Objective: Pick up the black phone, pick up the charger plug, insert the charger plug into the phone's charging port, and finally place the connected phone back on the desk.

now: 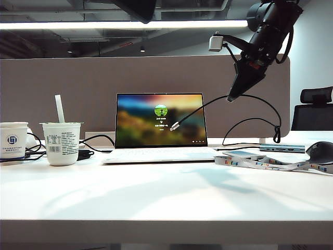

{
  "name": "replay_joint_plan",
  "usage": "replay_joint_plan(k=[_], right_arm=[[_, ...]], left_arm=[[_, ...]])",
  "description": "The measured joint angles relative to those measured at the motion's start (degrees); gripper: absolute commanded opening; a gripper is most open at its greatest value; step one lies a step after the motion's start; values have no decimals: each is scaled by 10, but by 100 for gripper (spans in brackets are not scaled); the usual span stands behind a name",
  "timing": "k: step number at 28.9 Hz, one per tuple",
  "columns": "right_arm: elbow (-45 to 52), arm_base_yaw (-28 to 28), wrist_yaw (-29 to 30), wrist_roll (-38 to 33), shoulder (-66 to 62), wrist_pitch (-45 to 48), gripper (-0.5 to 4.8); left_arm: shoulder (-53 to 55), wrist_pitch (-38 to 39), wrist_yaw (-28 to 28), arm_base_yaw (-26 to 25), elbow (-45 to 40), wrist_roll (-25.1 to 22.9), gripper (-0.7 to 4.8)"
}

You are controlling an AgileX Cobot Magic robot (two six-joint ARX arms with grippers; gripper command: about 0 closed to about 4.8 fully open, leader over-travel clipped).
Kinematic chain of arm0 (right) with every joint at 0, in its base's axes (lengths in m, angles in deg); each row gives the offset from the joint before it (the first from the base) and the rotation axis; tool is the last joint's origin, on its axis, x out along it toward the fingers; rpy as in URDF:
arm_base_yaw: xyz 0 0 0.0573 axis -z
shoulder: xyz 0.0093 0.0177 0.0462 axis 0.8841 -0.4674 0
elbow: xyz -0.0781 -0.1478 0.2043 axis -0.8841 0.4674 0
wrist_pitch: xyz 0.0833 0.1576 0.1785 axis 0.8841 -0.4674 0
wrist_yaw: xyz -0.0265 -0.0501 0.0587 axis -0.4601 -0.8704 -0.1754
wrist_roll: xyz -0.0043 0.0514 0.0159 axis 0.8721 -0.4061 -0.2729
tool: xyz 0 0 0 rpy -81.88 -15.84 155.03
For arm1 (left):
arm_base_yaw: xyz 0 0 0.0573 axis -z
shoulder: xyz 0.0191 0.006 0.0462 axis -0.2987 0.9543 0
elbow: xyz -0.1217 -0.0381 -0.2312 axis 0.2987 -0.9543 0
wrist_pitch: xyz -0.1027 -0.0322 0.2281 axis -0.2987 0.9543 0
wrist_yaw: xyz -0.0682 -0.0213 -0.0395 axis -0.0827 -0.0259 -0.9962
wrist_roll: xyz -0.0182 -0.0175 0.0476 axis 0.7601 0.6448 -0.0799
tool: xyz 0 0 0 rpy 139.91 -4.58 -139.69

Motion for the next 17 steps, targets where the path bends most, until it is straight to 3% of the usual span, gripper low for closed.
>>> replay_joint_plan(k=[3, 15, 17], right_arm=[[0, -18, -4, 16, 0, -9, -3], [119, -29, -3, 39, 0, -16, -1], [120, -29, -3, 19, 0, -16, 104]], left_arm=[[-3, 0, -3, -23, 0, 0, -7], [-5, 0, -3, -29, 0, 0, -7], [-5, 0, -3, -29, 0, 0, -7]])
